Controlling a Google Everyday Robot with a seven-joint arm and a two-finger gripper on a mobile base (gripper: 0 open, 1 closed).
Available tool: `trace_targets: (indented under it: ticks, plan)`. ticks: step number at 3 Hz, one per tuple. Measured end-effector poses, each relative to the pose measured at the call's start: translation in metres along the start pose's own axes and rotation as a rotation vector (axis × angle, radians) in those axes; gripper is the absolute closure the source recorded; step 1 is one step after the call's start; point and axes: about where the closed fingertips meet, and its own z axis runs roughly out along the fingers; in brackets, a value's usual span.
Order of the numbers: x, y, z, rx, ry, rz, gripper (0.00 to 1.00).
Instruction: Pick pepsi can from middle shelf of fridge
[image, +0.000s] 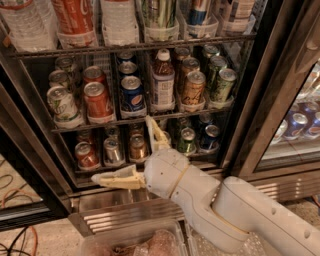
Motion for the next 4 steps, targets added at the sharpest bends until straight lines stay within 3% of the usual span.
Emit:
trace_targets:
  ticks: [1,2,3,4]
  plan:
    - [-0.007,-0.008,0.008,0.039,-0.026,0.021,0.0]
    - [0.003,-0.018,0.016,0.092,-0.034,0.081,0.0]
    - [0.022,-0.021,0.026,0.151,-0.013,0.122,0.0]
    - [0.033,-0.032,0.024,0.196,0.018,0.11,0.0]
